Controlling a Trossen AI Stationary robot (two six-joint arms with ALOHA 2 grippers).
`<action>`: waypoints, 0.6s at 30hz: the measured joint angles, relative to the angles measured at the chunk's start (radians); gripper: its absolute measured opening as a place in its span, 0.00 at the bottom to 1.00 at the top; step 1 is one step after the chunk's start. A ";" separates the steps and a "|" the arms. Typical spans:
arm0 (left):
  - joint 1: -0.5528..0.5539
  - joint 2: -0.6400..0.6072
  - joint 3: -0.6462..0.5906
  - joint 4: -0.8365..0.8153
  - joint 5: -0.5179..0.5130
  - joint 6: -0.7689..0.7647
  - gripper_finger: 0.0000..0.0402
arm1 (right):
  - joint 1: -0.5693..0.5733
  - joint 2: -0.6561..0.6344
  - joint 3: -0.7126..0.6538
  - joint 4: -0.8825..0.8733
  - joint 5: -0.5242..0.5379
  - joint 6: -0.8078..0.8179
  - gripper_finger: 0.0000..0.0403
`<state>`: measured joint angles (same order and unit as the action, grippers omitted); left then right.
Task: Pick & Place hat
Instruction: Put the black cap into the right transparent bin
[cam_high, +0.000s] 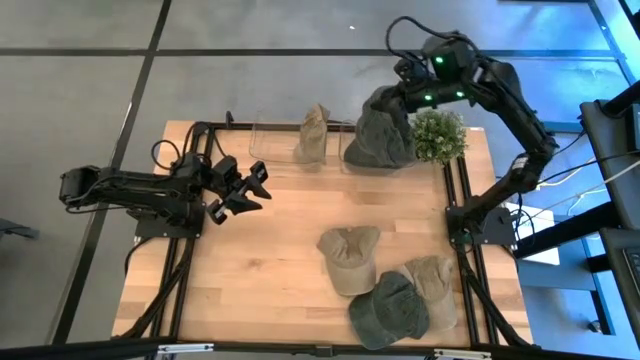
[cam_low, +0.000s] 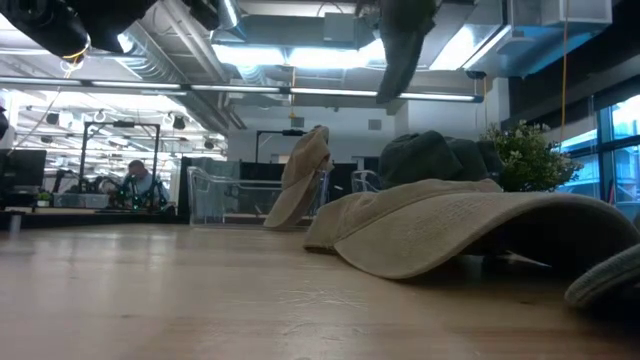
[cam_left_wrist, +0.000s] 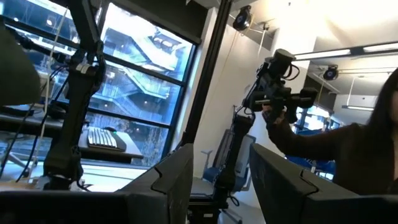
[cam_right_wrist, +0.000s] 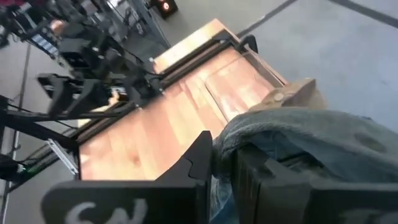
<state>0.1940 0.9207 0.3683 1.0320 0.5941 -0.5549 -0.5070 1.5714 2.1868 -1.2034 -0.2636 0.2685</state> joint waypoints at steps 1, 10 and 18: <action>0.000 0.000 0.000 -0.003 0.000 0.000 0.38 | -0.010 0.013 0.000 0.000 -0.004 -0.013 0.09; 0.000 0.000 0.000 -0.021 -0.001 0.001 0.38 | -0.073 0.124 0.000 -0.049 -0.046 -0.099 0.09; 0.000 0.000 0.000 -0.045 -0.002 0.001 0.37 | -0.105 0.214 -0.001 -0.117 -0.045 -0.134 0.10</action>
<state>0.1936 0.9207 0.3683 0.9871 0.5926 -0.5541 -0.6122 1.7854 2.1857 -1.3209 -0.3088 0.1349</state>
